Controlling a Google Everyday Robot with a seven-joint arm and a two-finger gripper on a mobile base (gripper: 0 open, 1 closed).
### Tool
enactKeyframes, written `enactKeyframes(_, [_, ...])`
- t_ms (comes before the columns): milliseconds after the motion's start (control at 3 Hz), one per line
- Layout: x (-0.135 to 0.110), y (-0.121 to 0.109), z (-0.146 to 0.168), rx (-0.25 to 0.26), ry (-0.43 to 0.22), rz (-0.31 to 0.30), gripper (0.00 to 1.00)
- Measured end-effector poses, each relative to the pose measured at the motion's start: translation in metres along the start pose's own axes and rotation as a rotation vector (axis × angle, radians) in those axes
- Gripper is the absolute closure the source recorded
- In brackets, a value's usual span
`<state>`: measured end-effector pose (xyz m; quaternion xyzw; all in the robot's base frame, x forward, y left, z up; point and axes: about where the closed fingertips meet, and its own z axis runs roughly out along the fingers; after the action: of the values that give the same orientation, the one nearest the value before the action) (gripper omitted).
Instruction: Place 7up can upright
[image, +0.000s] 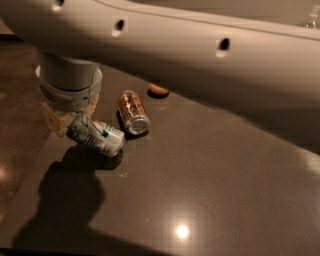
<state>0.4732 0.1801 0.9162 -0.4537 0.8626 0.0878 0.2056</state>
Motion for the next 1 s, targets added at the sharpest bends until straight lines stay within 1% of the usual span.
enactKeyframes(333, [-0.008,-0.007,-0.015,-0.024,-0.139,0.004,1.0])
enactKeyframes(667, [-0.016,-0.014,-0.03,-0.052,-0.257,0.014,1.0])
enactKeyframes(1000, [-0.023,-0.017,-0.044,-0.07,-0.364,0.024,1.0])
